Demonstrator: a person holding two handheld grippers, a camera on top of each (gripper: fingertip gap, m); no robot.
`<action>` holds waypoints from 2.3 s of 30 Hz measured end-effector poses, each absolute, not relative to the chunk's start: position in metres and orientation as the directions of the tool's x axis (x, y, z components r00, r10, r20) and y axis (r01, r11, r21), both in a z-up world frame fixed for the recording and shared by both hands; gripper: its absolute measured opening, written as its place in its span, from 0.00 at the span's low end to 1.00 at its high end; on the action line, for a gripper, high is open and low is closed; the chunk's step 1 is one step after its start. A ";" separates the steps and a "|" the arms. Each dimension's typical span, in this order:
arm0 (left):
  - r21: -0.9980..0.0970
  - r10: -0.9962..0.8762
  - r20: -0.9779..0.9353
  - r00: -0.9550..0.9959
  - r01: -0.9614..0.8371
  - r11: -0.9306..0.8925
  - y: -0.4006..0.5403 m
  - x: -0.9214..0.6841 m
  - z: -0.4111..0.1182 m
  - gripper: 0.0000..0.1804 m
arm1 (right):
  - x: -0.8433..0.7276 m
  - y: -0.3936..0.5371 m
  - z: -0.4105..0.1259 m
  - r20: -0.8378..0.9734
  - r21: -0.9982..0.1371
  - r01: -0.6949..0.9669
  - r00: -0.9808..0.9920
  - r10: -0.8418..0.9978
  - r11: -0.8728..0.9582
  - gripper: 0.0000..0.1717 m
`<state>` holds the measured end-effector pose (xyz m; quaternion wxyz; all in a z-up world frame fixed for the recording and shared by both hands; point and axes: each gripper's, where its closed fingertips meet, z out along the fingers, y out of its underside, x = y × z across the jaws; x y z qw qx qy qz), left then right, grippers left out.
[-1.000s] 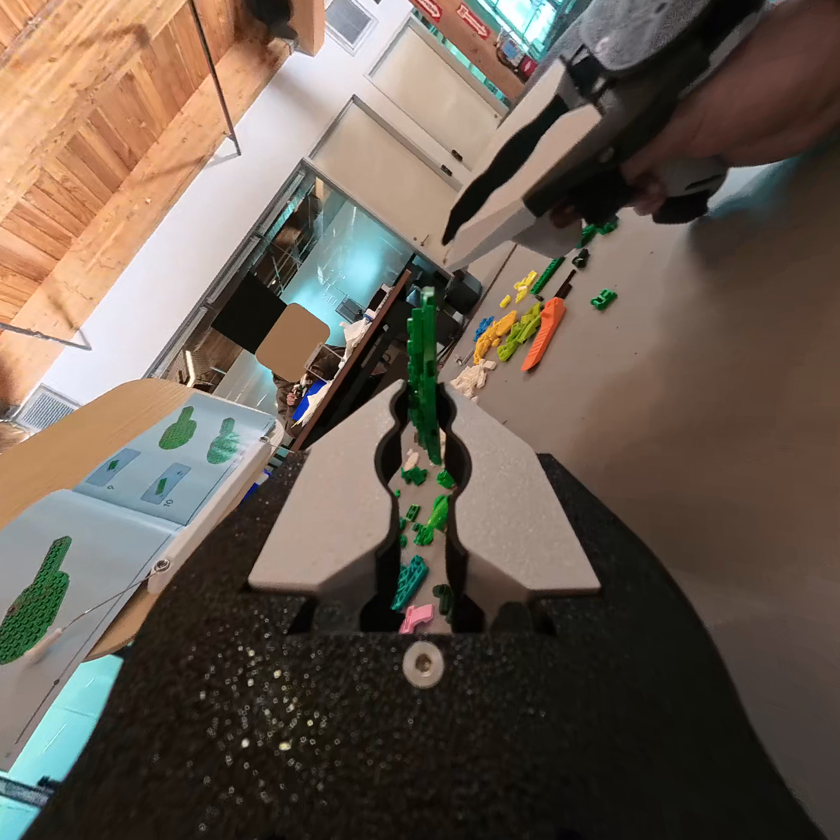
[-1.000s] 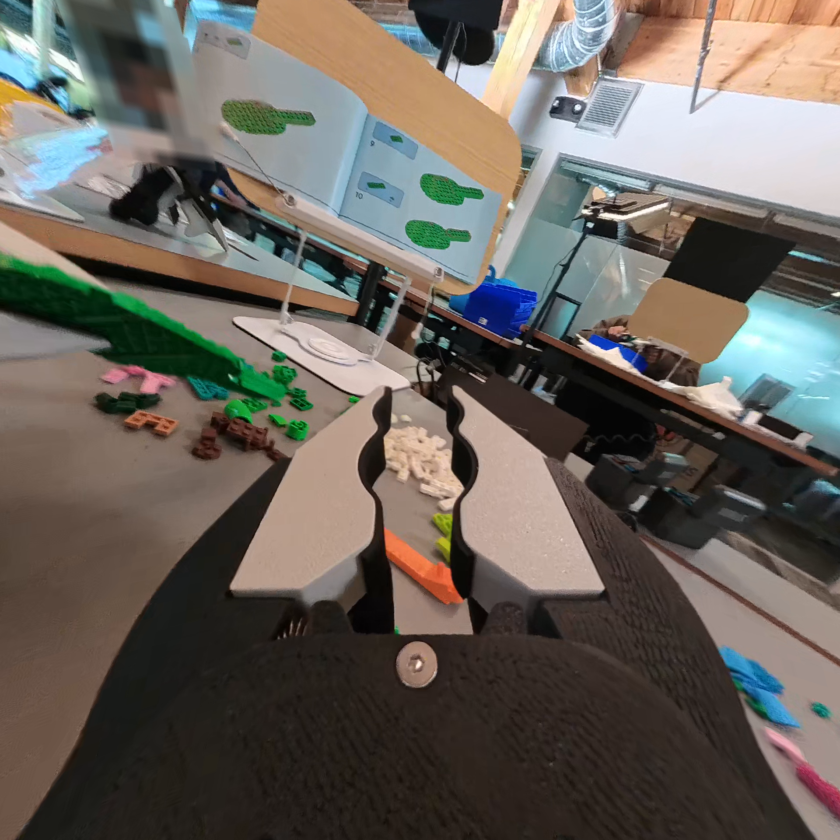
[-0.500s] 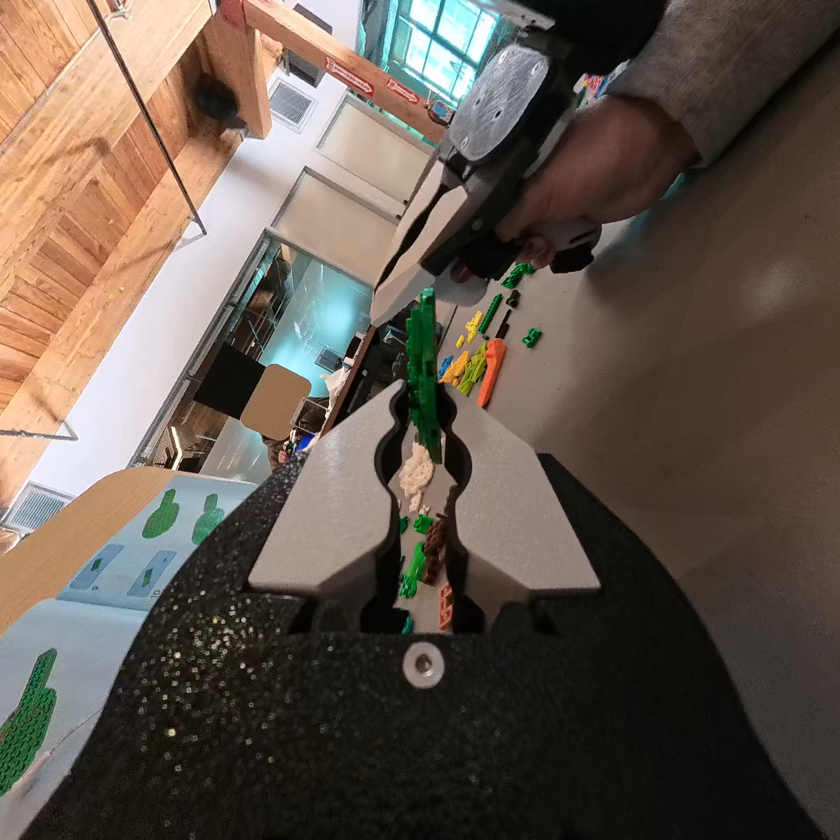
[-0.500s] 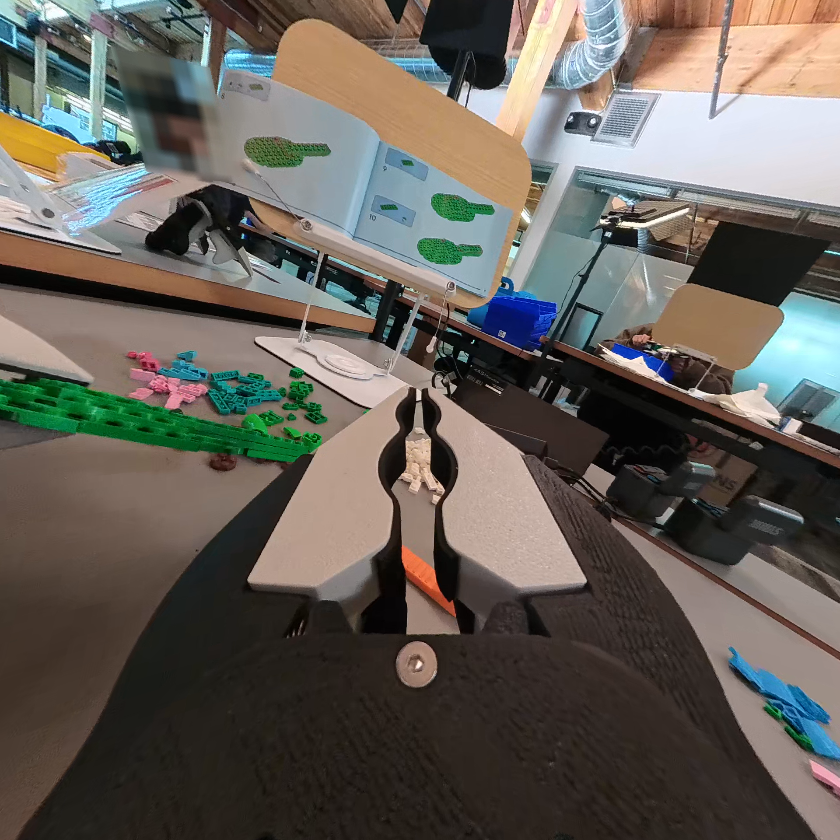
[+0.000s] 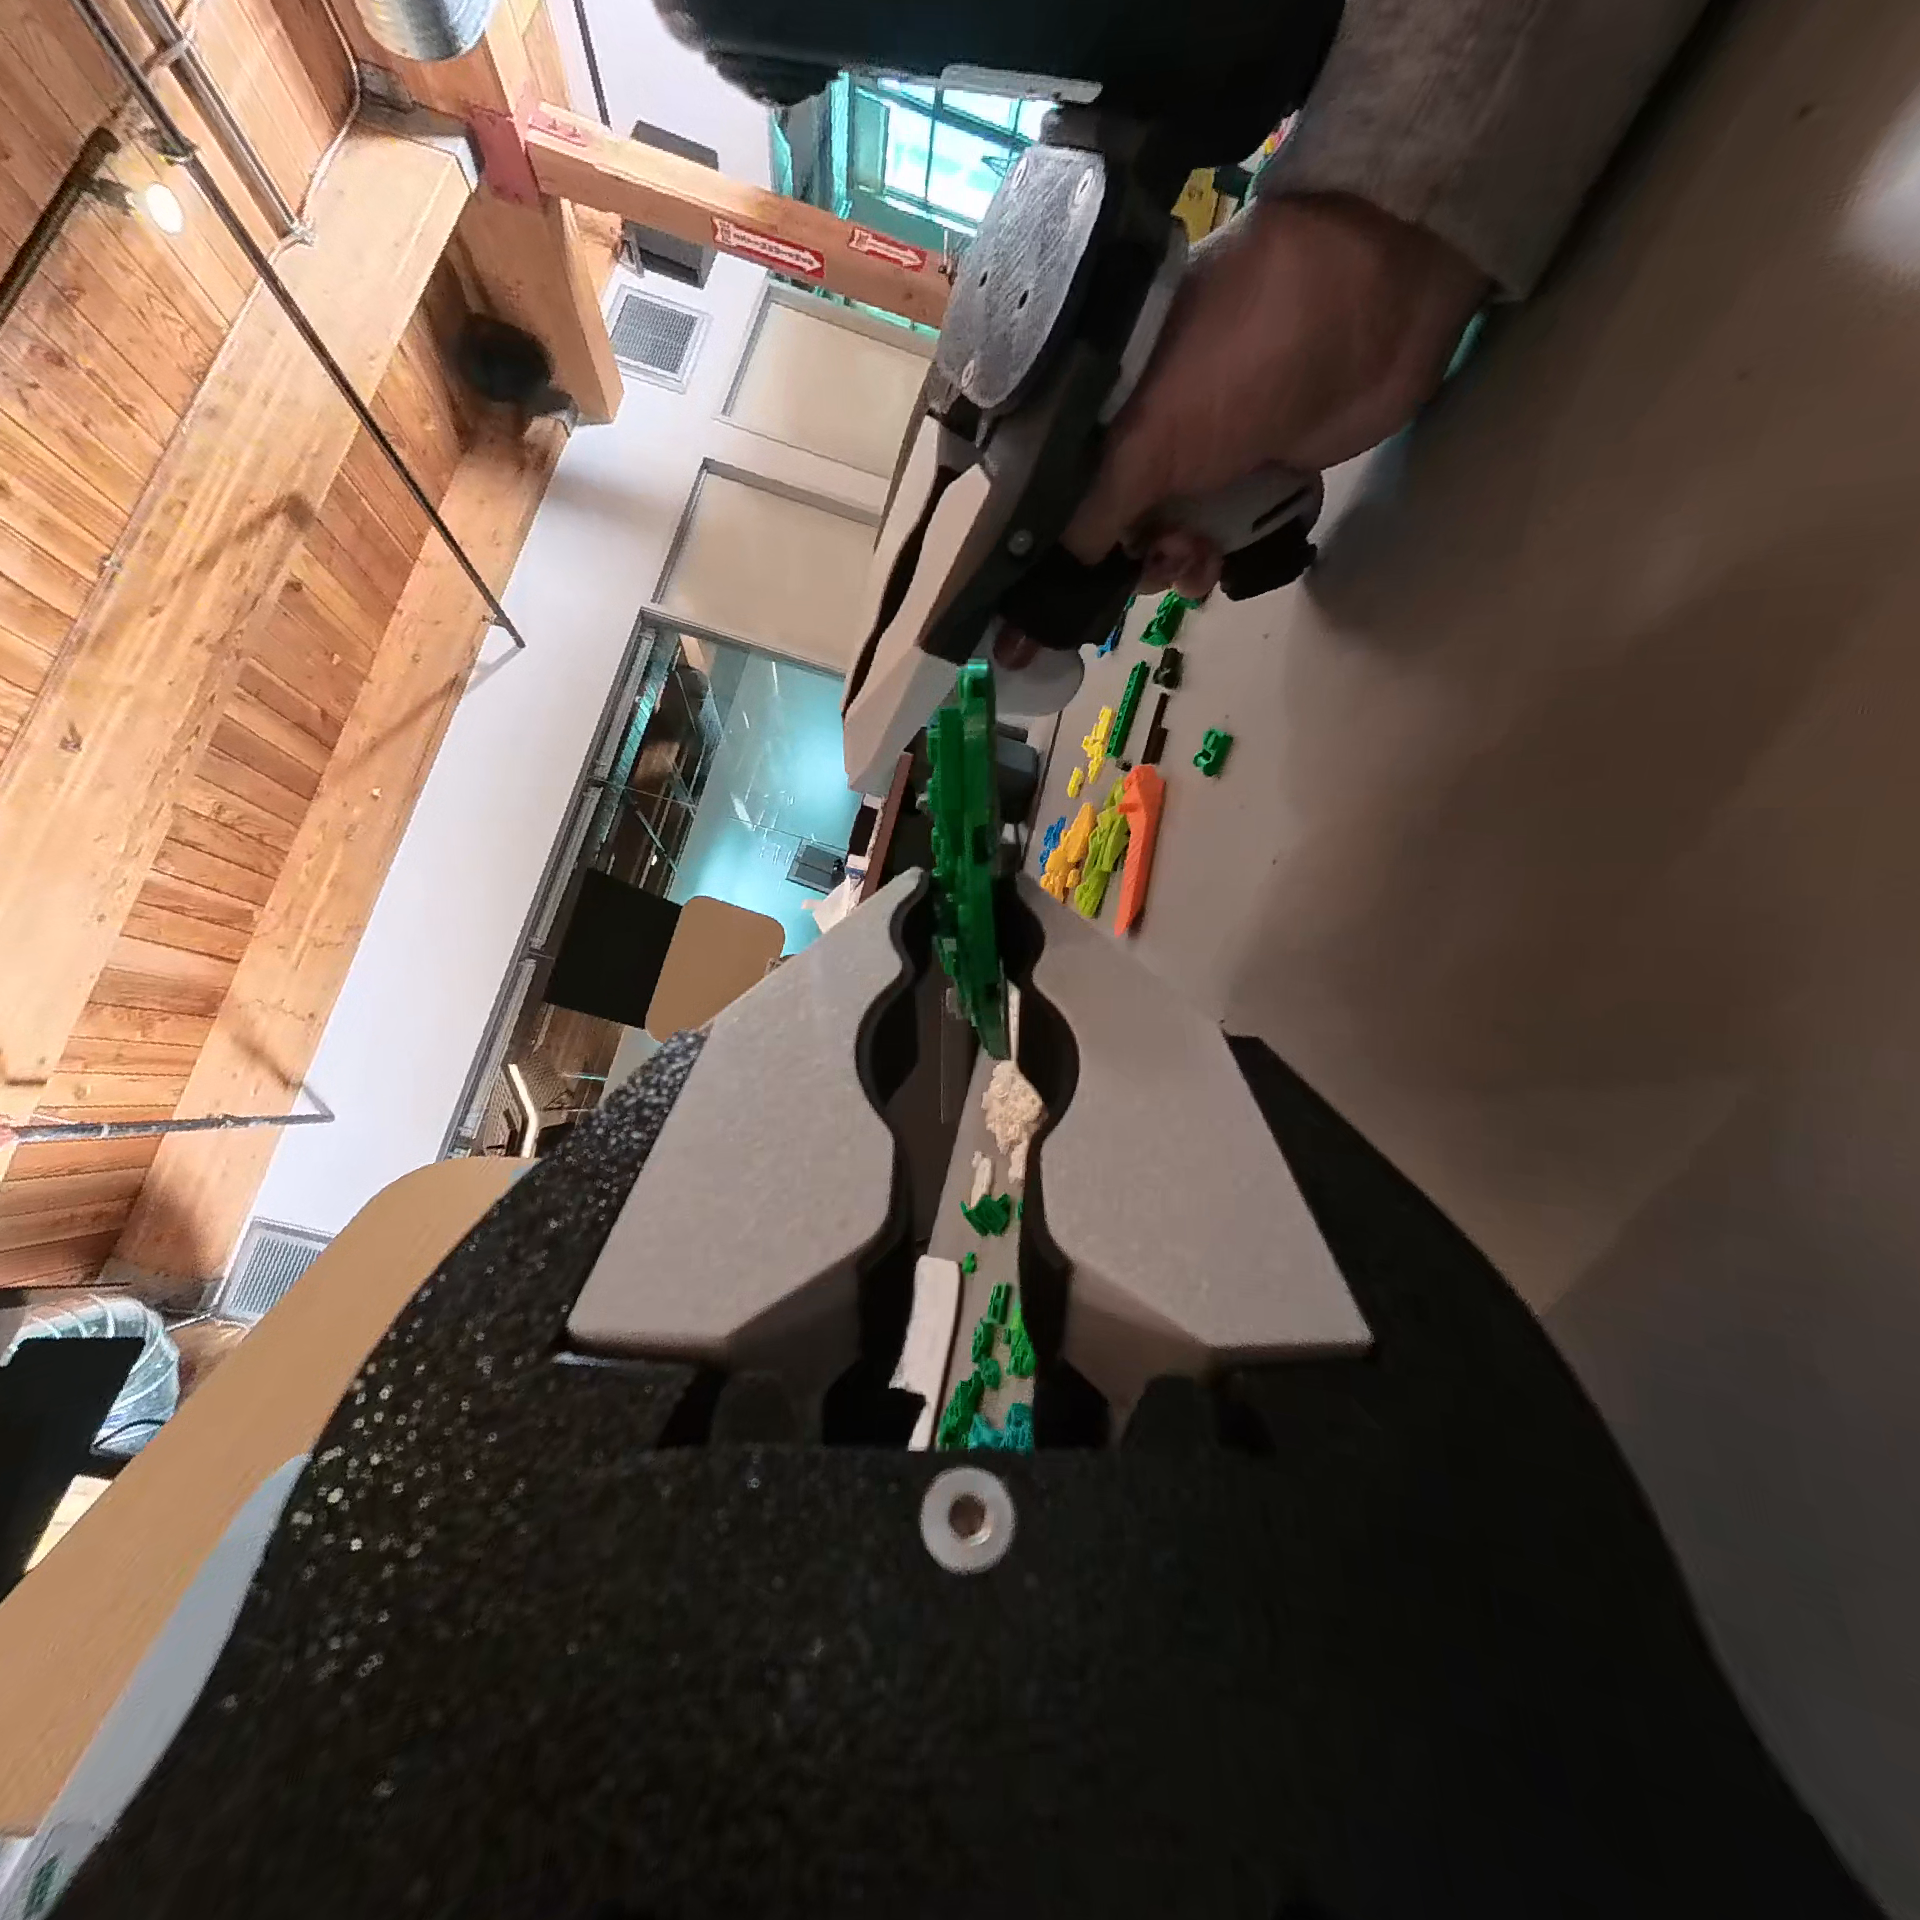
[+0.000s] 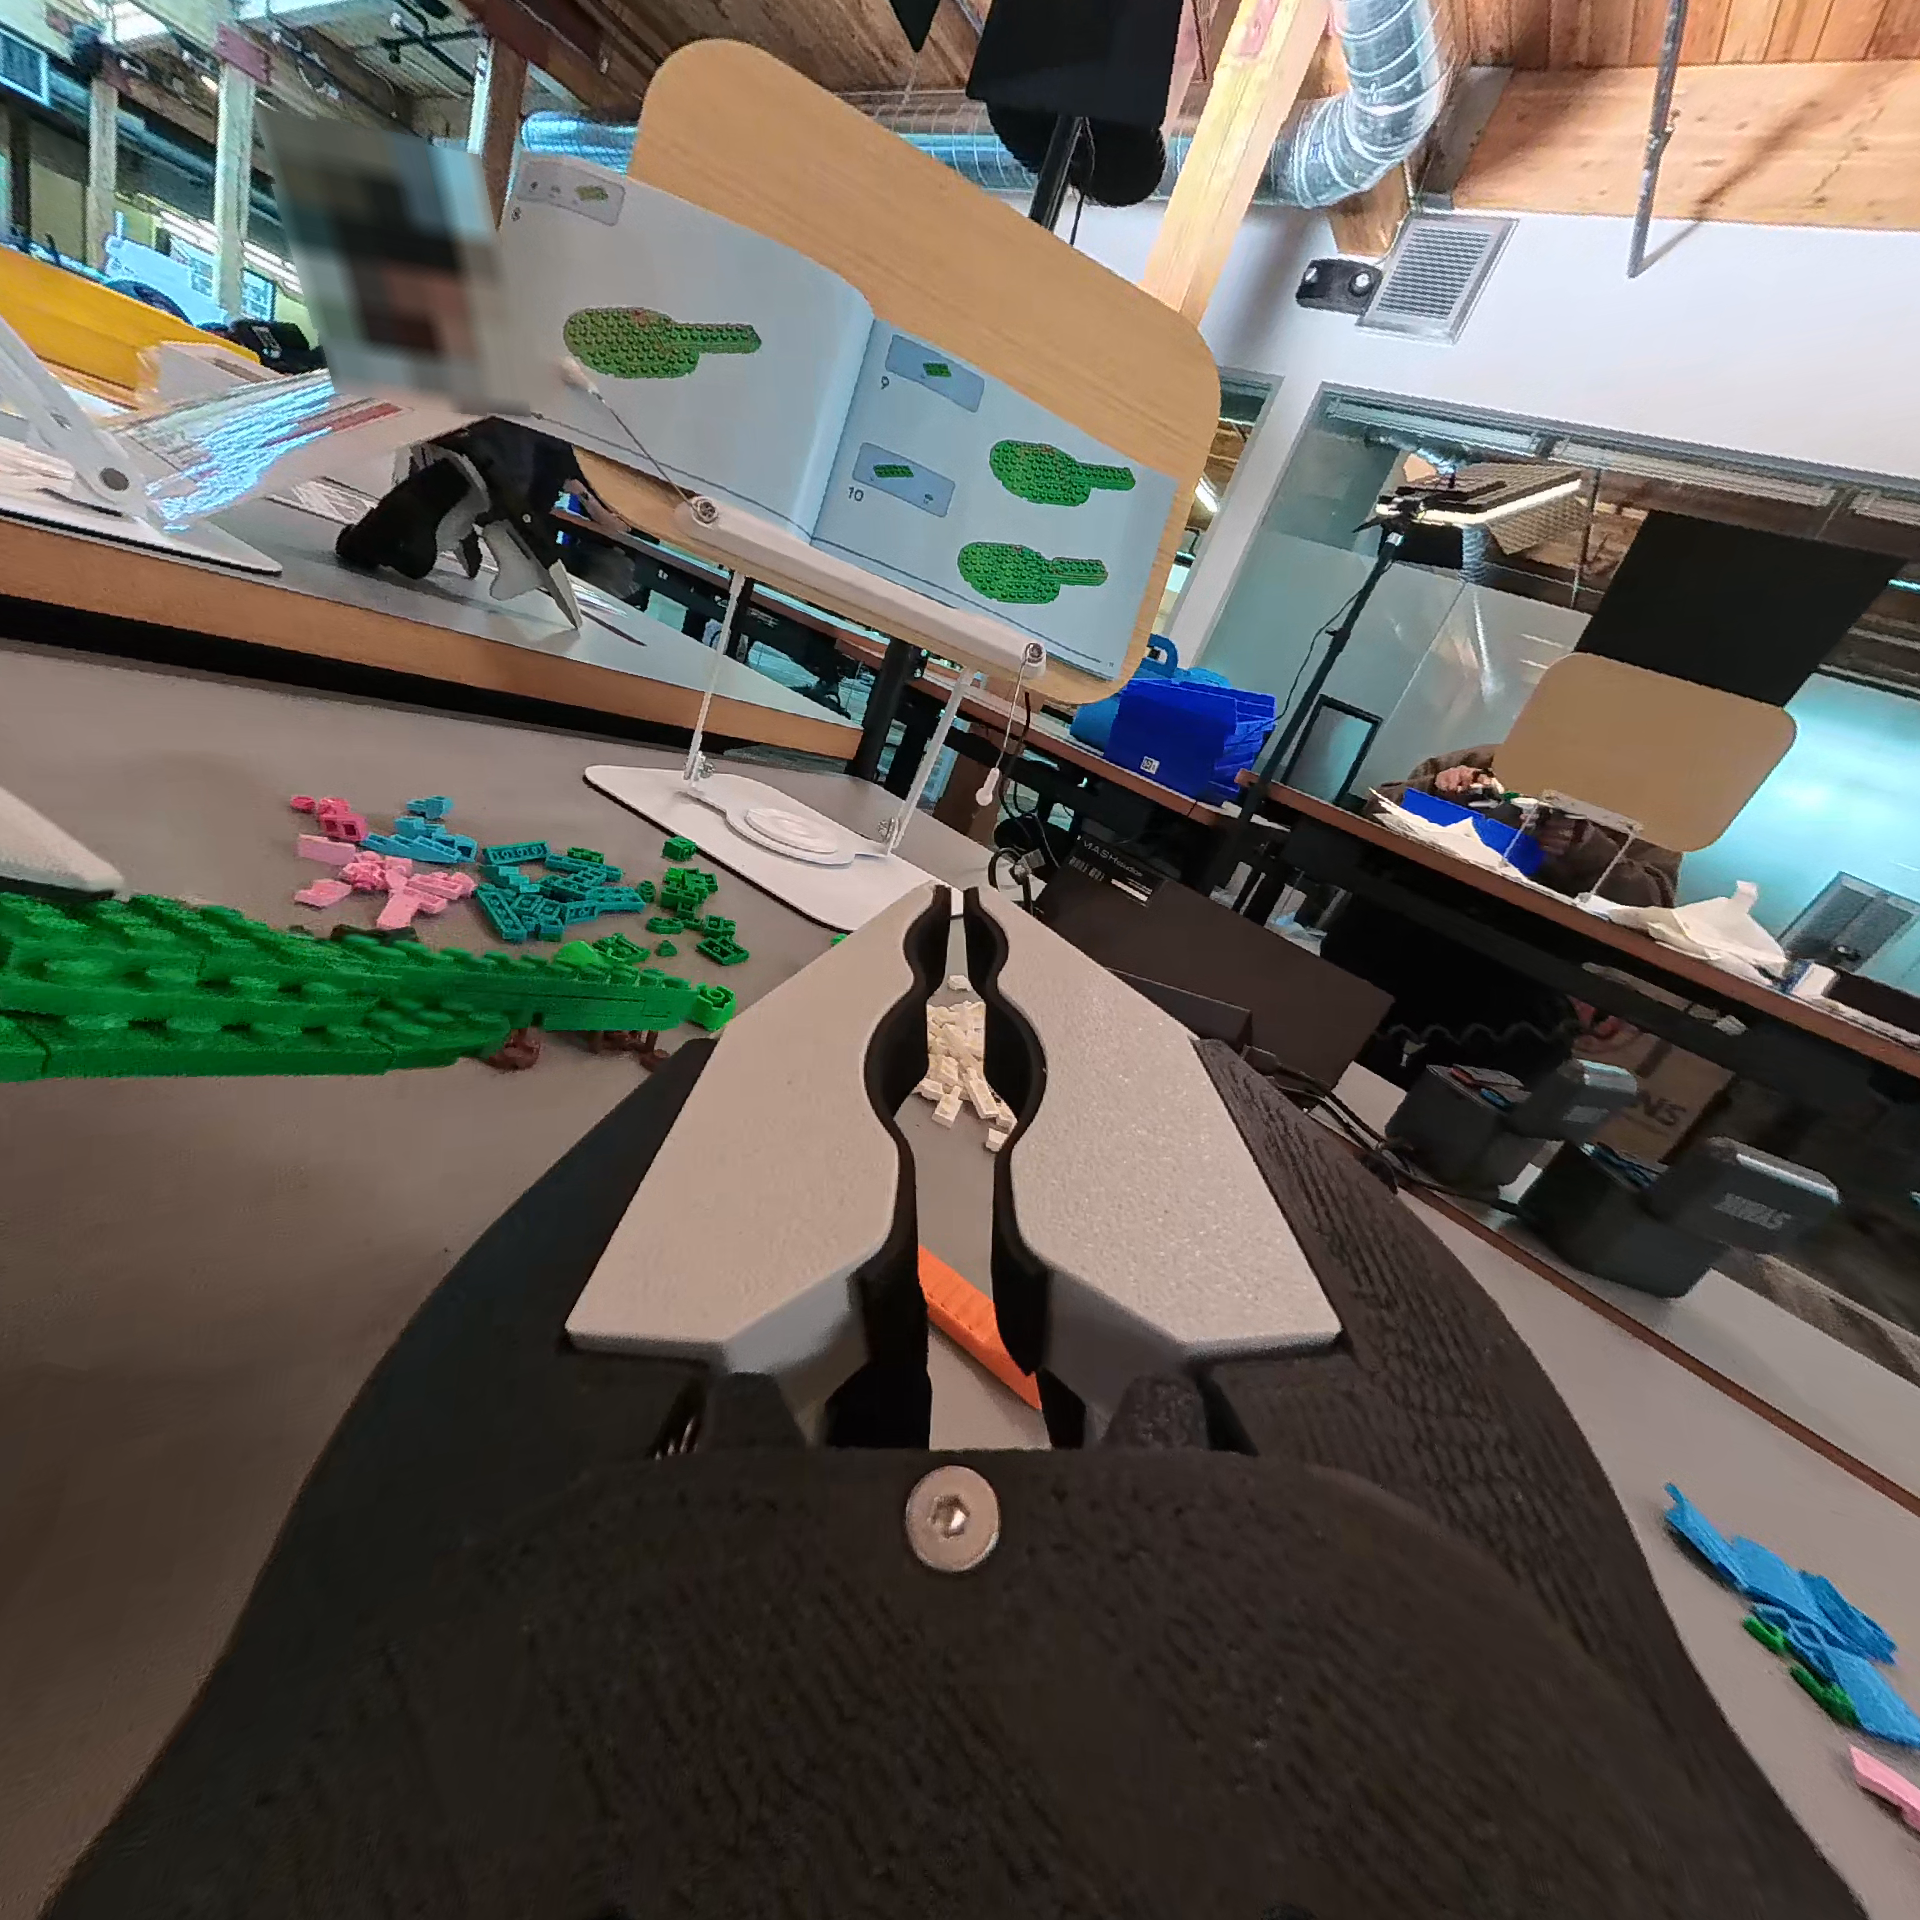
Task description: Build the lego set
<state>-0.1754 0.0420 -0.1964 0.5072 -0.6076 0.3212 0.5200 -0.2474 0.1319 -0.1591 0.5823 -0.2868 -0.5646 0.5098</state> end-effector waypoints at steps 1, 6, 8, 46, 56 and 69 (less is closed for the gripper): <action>-0.284 0.132 -0.957 0.257 -0.918 -0.278 0.042 -0.175 -0.197 0.05 | -0.247 0.132 -0.159 0.363 -0.911 -0.269 -0.157 0.919 0.313 0.00; -0.275 0.108 -0.961 0.254 -0.918 -0.287 0.044 -0.176 -0.202 0.05 | -0.230 0.137 -0.155 0.525 -0.826 -0.315 -0.133 0.840 0.467 0.00; -0.276 0.106 -0.961 0.256 -0.918 -0.285 0.043 -0.176 -0.202 0.05 | -0.218 0.144 -0.161 0.612 -0.769 -0.335 -0.134 0.780 0.545 0.00; -0.382 0.141 -0.924 0.355 -0.853 -0.356 0.043 -0.201 -0.202 0.05 | -0.288 0.287 -0.262 0.212 -0.499 0.446 -0.769 0.604 0.743 0.08; -0.475 0.115 -0.880 0.462 -0.865 -0.162 0.049 -0.165 -0.188 0.05 | -0.226 0.111 -0.150 0.936 0.328 -0.546 0.078 -0.343 0.771 0.08; -0.528 0.117 -0.848 0.517 -0.840 -0.123 0.047 -0.164 -0.182 0.05 | -0.196 0.103 -0.190 0.667 0.714 -0.563 0.369 -0.647 0.415 0.08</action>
